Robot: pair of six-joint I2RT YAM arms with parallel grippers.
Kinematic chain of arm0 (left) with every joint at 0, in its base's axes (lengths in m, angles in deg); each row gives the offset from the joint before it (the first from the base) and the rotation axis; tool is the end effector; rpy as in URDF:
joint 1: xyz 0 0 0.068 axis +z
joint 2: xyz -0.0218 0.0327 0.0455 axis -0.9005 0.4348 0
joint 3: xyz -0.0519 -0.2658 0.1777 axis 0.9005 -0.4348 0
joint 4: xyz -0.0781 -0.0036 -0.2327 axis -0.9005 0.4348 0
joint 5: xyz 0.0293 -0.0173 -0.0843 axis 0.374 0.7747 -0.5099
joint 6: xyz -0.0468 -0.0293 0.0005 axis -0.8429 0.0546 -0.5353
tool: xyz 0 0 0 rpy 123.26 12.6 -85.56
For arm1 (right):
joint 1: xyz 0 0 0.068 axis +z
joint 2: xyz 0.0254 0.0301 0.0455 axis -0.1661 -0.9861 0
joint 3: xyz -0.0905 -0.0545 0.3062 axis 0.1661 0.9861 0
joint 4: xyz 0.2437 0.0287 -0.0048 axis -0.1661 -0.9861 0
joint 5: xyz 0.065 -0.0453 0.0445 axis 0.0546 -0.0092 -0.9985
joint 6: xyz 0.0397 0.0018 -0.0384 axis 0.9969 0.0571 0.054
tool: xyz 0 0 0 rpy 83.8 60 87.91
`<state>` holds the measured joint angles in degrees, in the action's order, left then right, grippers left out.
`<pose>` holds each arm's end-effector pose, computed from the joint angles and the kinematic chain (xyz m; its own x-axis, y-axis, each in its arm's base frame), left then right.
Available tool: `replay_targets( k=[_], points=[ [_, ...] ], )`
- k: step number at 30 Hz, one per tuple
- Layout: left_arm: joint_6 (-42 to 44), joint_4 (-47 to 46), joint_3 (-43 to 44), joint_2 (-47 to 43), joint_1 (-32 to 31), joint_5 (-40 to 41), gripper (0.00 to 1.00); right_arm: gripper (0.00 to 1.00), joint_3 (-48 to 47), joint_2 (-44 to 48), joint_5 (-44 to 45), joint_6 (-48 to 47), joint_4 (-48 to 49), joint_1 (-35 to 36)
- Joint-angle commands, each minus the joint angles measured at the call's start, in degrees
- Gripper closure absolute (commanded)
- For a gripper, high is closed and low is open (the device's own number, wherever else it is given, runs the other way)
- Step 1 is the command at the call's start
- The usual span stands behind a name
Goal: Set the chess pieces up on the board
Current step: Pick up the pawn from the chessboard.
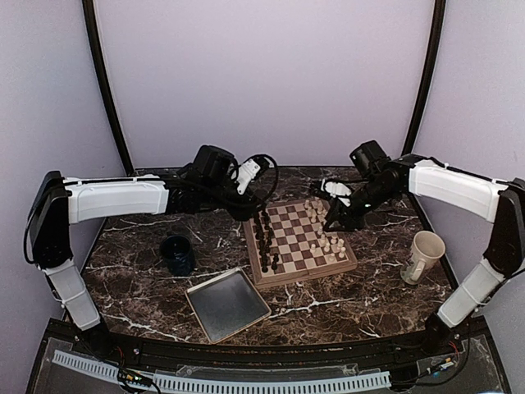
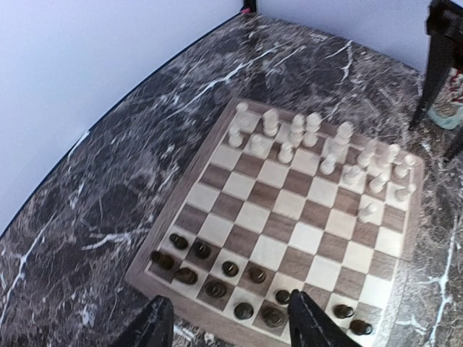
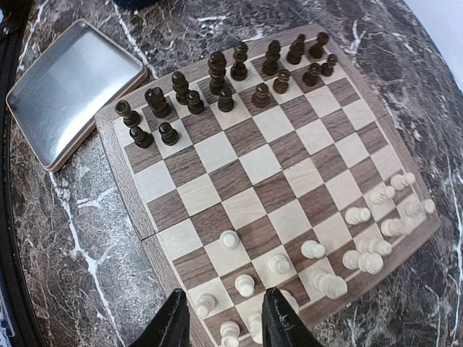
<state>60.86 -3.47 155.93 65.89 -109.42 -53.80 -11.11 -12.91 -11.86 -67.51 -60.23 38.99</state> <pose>0.2858 -0.2900 0.3373 -0.2061 0.4233 -0.8822 0.7742 0.6219 0.1175 0.2548 0.1619 0.3251 -0.2143 -0.7480 -0.6281 -0.9552 0.2948 -0.0252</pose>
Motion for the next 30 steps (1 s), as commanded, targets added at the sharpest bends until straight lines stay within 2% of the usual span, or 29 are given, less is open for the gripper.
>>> replay_targets(
  k=[1,8,21,25,30],
  points=[
    [-3.6,-4.3,-2.4,-5.0,0.4,6.1,0.37,0.65,-6.0,-8.3,8.7,-1.4,-5.8,5.4],
    [-5.7,-4.1,-3.1,-7.0,0.9,7.7,0.34,0.66,-11.5,-17.4,12.2,0.4,-8.9,8.1],
    [-5.3,-3.7,-2.8,-8.1,0.9,6.7,0.34,0.65,-14.6,-22.5,14.5,1.7,-9.7,8.8],
    [-5.1,-3.5,-2.8,-8.0,0.9,6.6,0.35,0.7,-14.7,-23.3,13.9,1.9,-10.2,8.8],
    [-5.0,-3.5,-2.8,-7.9,0.9,6.4,0.36,0.83,-15.4,-23.8,13.0,2.0,-10.3,8.8]
  ],
)
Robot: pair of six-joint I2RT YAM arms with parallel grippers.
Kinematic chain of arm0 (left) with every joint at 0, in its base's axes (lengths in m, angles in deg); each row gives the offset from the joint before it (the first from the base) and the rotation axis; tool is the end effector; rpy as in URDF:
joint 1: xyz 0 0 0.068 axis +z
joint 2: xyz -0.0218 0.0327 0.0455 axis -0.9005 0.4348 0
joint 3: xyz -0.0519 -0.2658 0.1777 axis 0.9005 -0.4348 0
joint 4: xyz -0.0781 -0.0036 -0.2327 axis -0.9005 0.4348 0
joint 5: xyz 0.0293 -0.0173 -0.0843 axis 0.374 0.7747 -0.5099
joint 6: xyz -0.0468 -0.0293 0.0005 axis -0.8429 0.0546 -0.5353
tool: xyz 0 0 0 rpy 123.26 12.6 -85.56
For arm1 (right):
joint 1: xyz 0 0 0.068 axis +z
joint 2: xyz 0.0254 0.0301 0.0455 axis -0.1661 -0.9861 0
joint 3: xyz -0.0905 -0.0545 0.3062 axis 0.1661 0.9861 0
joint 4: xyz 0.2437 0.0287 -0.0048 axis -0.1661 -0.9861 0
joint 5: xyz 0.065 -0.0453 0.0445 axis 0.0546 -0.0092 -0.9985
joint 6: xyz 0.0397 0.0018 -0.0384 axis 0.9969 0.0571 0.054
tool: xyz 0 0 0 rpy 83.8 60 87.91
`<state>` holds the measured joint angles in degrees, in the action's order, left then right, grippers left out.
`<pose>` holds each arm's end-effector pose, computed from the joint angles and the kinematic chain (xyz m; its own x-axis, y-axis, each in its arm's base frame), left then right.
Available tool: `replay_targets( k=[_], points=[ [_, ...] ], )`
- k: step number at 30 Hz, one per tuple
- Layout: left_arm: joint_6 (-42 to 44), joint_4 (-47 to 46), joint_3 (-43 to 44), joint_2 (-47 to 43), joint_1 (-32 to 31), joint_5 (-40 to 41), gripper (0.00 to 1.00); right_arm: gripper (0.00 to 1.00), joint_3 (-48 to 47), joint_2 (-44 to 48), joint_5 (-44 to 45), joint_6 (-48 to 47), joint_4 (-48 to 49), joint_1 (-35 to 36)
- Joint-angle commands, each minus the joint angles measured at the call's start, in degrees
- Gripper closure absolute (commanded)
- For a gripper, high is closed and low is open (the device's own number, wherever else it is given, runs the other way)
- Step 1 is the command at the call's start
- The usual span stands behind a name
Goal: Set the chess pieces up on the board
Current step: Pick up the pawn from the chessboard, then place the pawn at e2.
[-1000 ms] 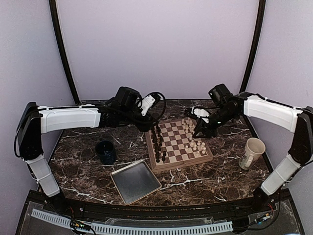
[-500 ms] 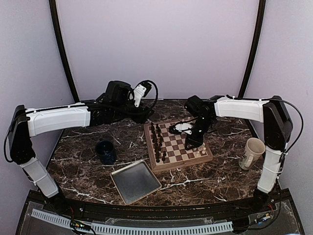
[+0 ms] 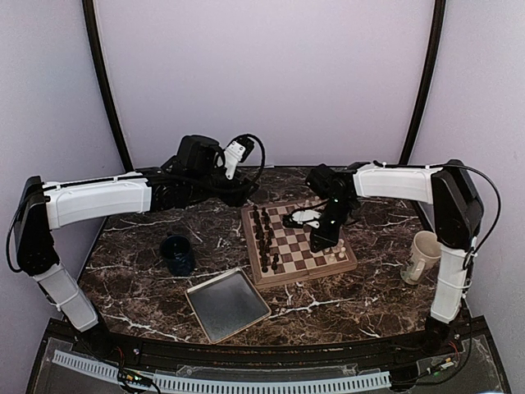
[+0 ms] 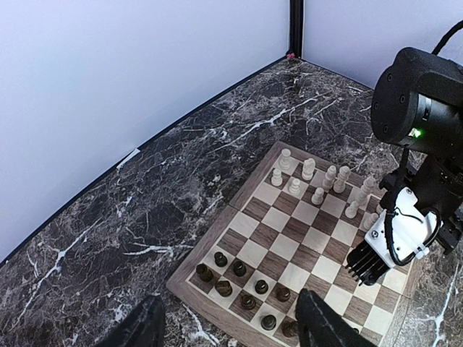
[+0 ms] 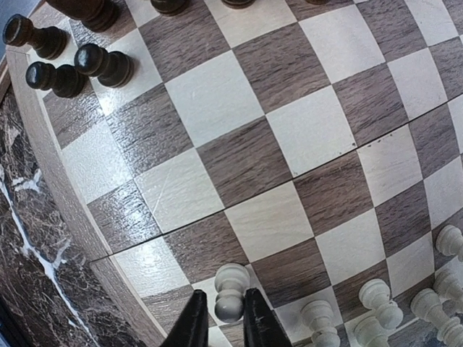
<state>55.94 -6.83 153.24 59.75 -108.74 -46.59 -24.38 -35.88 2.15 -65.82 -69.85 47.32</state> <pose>0.2735 -0.2646 0.3677 -0.2044 0.2944 -0.9336 0.6561 0.7489 0.0925 0.3017 0.2426 0.2484 -0.2672 -0.9245 -0.2719 -0.9626 0.2694 0.0298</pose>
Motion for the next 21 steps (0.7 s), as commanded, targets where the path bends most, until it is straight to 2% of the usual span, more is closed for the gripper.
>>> replay_targets(
  k=[1,7,21],
  points=[
    [-0.1,-0.2,-0.1,-1.7,0.2,-0.9,0.36,0.85,-2.5,-1.0,-1.0,0.4,-0.7,0.5],
    [-0.1,0.0,0.0,-1.5,0.2,-1.5,0.37,0.88,-6.0,-2.1,1.3,1.3,-0.2,0.0],
    [-0.1,0.6,0.4,-1.0,0.2,-2.5,0.37,0.88,-15.3,-7.1,6.1,5.0,-1.5,-3.8]
  ],
)
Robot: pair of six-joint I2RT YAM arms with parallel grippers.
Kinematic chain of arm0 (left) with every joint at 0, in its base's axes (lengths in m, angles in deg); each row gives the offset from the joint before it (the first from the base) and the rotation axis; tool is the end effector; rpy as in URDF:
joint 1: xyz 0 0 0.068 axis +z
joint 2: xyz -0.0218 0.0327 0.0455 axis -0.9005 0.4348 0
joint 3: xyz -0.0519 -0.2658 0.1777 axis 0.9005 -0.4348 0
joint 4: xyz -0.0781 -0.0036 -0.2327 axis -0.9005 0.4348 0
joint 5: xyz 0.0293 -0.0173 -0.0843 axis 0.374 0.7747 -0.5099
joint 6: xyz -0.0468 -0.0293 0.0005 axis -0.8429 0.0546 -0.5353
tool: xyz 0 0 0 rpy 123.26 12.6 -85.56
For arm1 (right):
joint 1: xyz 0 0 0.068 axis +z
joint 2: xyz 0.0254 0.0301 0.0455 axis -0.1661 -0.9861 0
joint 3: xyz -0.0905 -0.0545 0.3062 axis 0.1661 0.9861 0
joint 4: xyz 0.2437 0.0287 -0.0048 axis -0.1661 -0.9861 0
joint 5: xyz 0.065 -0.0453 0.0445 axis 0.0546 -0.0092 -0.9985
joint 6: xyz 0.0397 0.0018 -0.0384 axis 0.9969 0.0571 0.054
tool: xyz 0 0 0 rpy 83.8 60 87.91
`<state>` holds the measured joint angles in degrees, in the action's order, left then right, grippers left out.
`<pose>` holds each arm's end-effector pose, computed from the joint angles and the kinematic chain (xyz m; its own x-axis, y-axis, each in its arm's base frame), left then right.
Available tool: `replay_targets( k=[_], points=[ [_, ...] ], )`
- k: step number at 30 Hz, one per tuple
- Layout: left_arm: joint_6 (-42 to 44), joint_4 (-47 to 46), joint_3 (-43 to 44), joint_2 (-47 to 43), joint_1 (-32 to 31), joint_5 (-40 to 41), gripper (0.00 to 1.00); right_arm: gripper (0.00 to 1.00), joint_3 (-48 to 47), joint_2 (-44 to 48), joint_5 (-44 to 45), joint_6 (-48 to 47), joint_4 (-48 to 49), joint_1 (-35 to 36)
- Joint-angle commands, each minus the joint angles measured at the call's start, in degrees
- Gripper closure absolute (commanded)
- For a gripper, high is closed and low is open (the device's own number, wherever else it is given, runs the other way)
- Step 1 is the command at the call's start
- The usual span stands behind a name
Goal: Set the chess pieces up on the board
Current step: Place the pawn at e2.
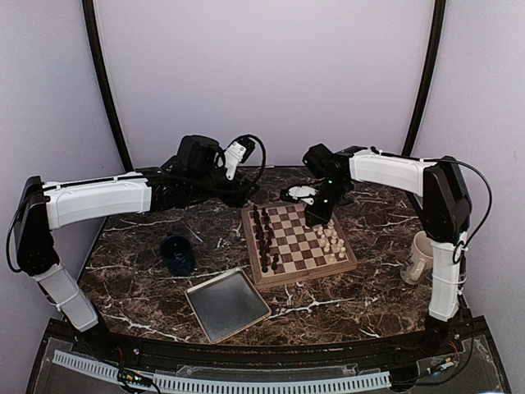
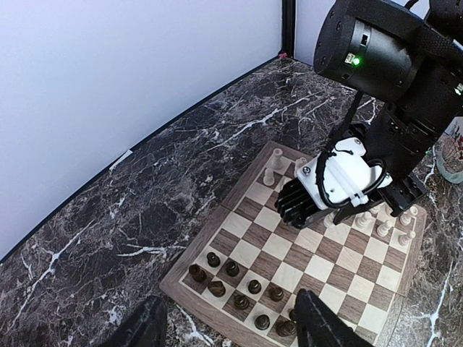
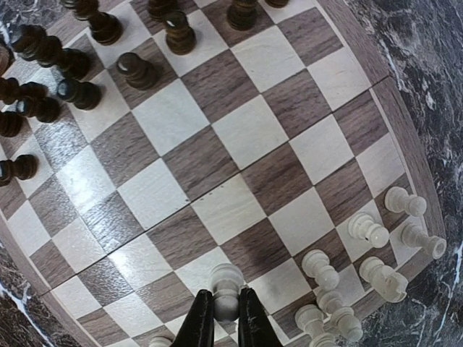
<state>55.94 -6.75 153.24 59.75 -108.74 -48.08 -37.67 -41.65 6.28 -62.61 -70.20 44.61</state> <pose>0.2728 -0.2653 0.3675 -0.2041 0.2943 -0.9337 0.6749 0.7332 0.0836 0.3532 0.2531 0.2692 -0.3373 -0.8806 -0.3330 -0.9201 0.3832 -0.0813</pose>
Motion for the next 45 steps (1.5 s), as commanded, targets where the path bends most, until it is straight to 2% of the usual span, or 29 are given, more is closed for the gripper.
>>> replay_targets(
  k=[1,19,30,45],
  points=[
    [-0.1,0.5,0.5,-1.0,0.2,-1.1,0.38,0.88,-2.2,-1.7,2.3,1.9,-1.4,-1.3],
    [-0.6,1.1,0.9,-0.1,0.2,-1.8,0.38,0.86,-3.0,-3.9,4.4,4.4,-1.3,-3.0],
    [-0.6,1.6,1.2,0.3,0.2,-2.1,0.38,0.76,-3.4,-3.5,5.4,5.5,-0.6,-3.1],
    [-0.2,1.8,1.3,0.0,0.2,-1.7,0.38,0.7,-6.1,4.1,-2.2,6.6,-3.0,-4.0]
  ],
)
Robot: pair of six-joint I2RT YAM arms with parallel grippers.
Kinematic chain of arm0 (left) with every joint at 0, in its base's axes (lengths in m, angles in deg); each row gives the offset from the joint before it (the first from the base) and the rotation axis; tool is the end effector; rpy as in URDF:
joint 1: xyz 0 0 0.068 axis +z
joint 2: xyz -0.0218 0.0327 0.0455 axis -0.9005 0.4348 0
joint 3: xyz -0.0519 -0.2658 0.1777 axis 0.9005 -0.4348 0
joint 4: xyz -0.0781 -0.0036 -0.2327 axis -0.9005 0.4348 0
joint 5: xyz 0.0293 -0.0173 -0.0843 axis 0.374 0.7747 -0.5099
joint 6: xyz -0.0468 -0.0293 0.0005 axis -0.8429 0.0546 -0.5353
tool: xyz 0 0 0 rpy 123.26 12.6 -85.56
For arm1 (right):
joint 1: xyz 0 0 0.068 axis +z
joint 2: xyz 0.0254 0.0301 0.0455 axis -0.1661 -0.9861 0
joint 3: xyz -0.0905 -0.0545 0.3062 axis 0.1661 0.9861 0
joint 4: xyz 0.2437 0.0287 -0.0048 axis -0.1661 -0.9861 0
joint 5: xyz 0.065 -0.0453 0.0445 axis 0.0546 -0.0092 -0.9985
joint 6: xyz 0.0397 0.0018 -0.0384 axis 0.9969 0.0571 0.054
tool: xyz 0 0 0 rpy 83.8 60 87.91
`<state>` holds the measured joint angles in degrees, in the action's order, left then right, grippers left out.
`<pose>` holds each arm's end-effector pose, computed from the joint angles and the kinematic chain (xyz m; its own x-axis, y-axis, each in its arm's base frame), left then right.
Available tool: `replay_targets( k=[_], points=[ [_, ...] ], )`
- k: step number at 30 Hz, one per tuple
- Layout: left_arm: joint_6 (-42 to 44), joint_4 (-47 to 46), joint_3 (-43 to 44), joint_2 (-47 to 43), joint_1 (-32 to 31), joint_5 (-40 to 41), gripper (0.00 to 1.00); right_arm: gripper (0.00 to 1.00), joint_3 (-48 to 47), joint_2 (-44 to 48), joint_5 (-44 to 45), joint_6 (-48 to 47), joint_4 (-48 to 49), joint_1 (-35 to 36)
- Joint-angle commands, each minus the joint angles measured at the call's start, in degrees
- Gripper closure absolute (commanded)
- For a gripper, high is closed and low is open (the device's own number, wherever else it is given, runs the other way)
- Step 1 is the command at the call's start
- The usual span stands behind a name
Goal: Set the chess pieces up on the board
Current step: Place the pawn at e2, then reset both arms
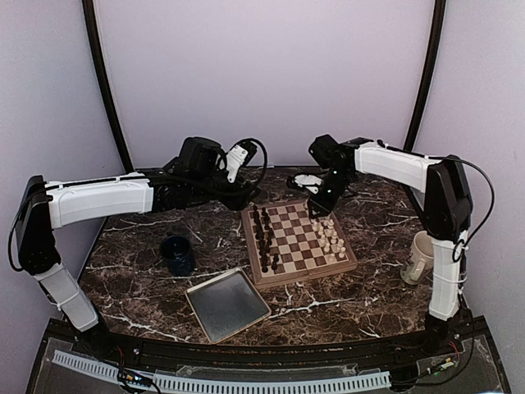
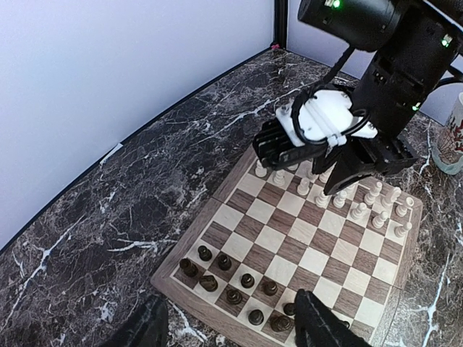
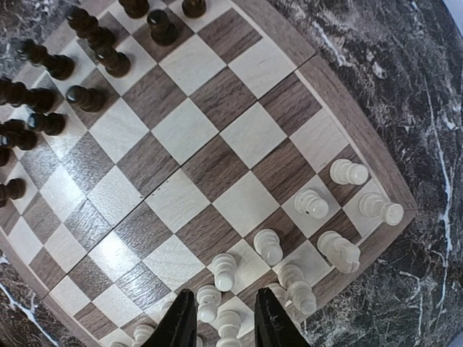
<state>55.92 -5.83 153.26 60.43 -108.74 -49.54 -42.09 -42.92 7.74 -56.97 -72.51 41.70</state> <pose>0.2739 -0.2677 0.3616 -0.2214 0.3110 -0.9243 0.6941 0.7160 0.0746 0.3734 0.2386 0.2793 -0.4664 -0.8162 -0.3409 -0.8517 0.5185 -0.0762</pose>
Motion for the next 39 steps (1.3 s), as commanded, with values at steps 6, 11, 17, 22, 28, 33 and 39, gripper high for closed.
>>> replay_targets(
  k=[6,11,17,22,28,33,39],
  points=[
    [1.5,0.8,1.2,-1.1,0.2,2.4,0.38,0.63,3.6,13.8,-5.5,1.9,3.8,-5.9],
    [2.9,0.2,0.7,-1.6,0.6,5.8,0.37,0.61,11.4,23.3,-10.2,3.1,10.7,-14.6],
    [1.4,-0.7,0.3,-2.4,2.6,8.9,0.35,0.5,23.2,37.6,-12.4,6.9,25.3,-23.3],
    [1.3,-2.9,-1.0,-6.1,4.4,15.3,0.16,0.02,29.2,45.3,-5.6,14.5,35.4,-29.1],
    [2.3,-9.7,-5.4,-10.9,5.4,25.3,0.01,0.03,30.5,47.5,-0.5,21.4,38.7,-30.7],
    [4.8,-12.7,-7.3,-12.7,5.6,25.6,0.01,0.03,31.9,49.6,-1.0,23.8,40.0,-30.9],
    [5.5,-12.8,-7.2,-13.1,5.6,25.8,0.01,0.03,27.3,50.8,-2.4,23.9,36.6,-31.0]
  ],
)
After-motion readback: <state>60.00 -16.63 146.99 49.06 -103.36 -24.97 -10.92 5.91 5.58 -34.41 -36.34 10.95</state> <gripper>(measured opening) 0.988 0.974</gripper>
